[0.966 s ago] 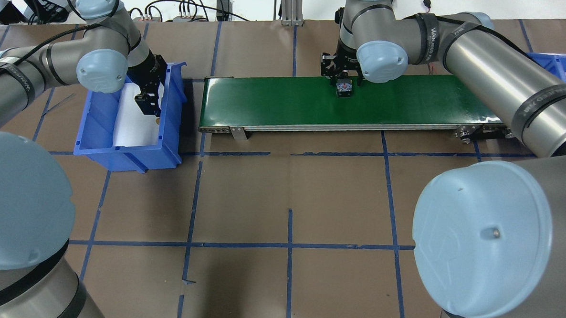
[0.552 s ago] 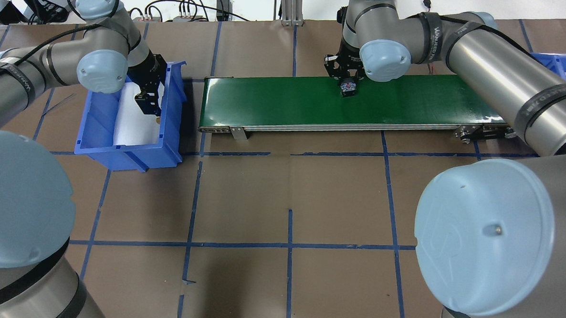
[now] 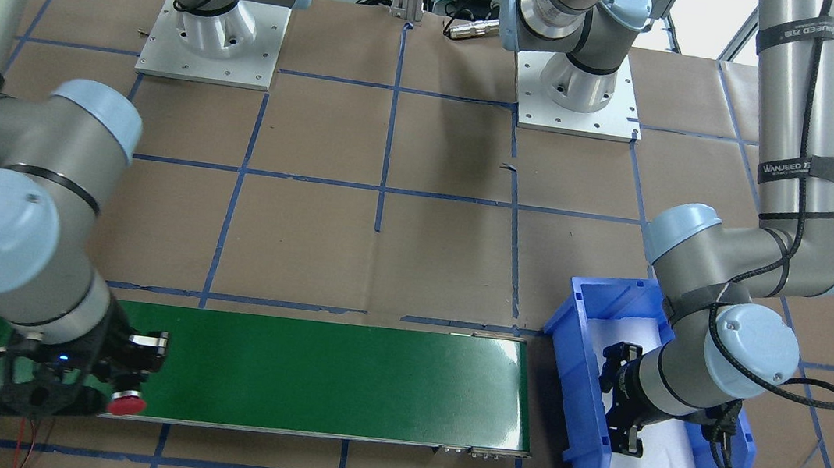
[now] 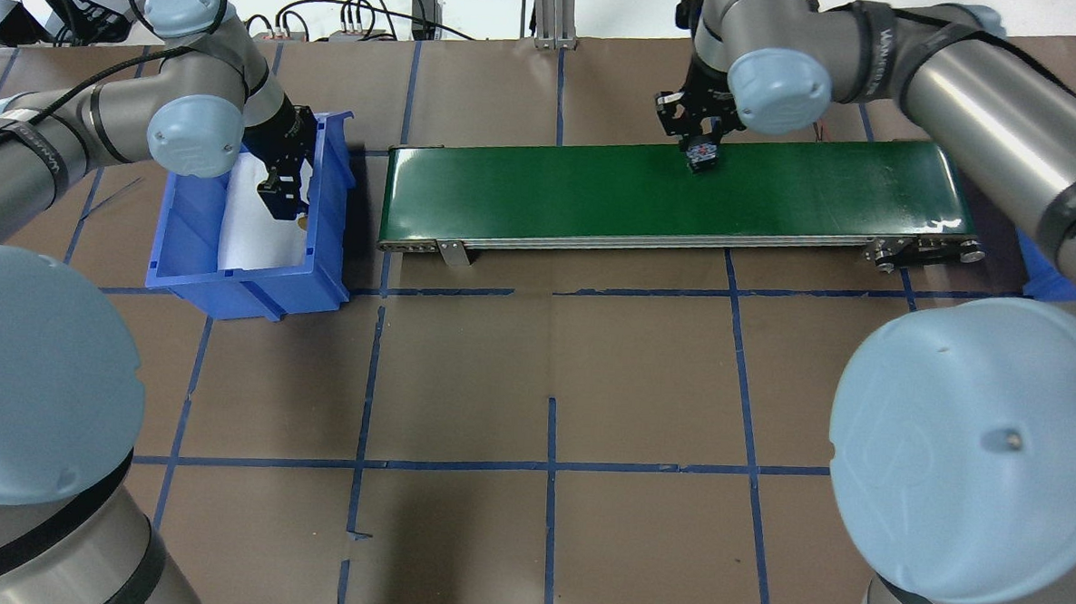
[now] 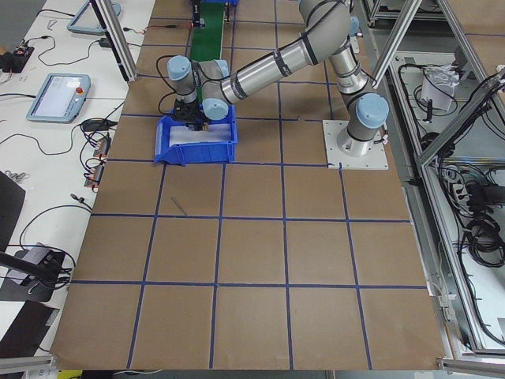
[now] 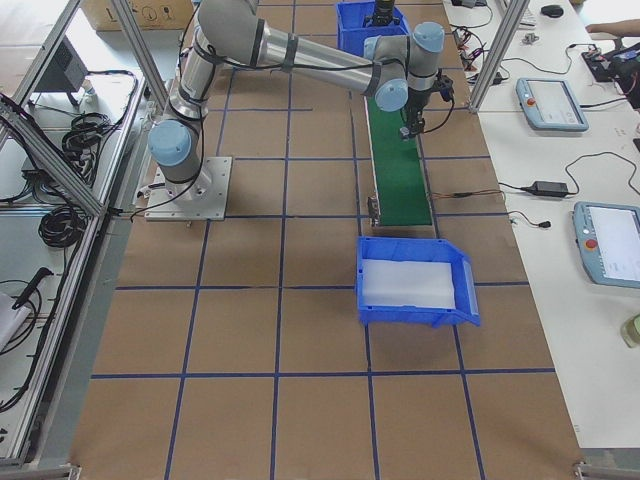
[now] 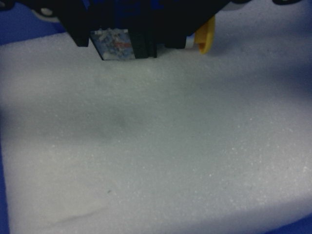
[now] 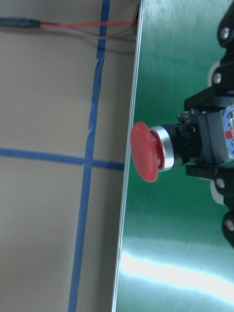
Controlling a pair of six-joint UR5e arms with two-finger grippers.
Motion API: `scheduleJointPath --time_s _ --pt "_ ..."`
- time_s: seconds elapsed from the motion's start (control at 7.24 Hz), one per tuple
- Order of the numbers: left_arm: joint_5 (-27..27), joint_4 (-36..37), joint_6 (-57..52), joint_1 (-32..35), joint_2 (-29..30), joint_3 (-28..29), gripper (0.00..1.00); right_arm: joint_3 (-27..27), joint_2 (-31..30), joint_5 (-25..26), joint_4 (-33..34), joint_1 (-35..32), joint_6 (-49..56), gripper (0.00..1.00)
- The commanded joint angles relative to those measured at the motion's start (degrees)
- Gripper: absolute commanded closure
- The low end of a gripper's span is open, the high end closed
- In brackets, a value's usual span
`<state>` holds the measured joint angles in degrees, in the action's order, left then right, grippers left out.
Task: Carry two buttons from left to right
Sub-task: 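Carry the red-capped button to the far blue bin with the right gripper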
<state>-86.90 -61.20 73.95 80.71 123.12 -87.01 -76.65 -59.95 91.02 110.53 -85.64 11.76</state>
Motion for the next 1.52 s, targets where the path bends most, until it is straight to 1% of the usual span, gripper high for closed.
scheduleJointPath --time_s 0.0,0.14,0.28,0.41,0.97,1.24,1.38 --pt "1.0 -0.2 -0.1 0.0 0.0 0.0 0.5 -0.1 -2.7 1.5 -4.5 9.8 10.3 0.95" --pt "1.1 -0.4 -0.1 -0.1 -0.1 0.1 0.55 -0.5 -3.2 5.2 -4.5 13.2 16.1 0.95" --pt "1.2 -0.5 -0.1 0.0 -0.2 0.2 0.61 -0.5 -3.2 6.3 -4.4 17.2 22.6 0.95" --pt "1.1 -0.6 -0.1 -0.1 -0.4 0.6 0.62 -0.4 -3.2 5.7 -4.6 21.3 25.0 0.95" --pt "1.0 -0.6 -0.7 -1.2 -1.5 1.7 0.62 0.2 -5.2 5.6 -7.6 30.5 27.0 0.95" --pt "0.9 -0.6 -0.7 -1.2 -3.8 1.8 0.62 1.0 -3.9 5.1 -6.8 33.8 27.4 0.95" --pt "0.9 -0.6 -0.7 -1.1 -5.3 1.8 0.62 2.4 -2.0 4.0 -6.9 34.8 28.1 0.95"
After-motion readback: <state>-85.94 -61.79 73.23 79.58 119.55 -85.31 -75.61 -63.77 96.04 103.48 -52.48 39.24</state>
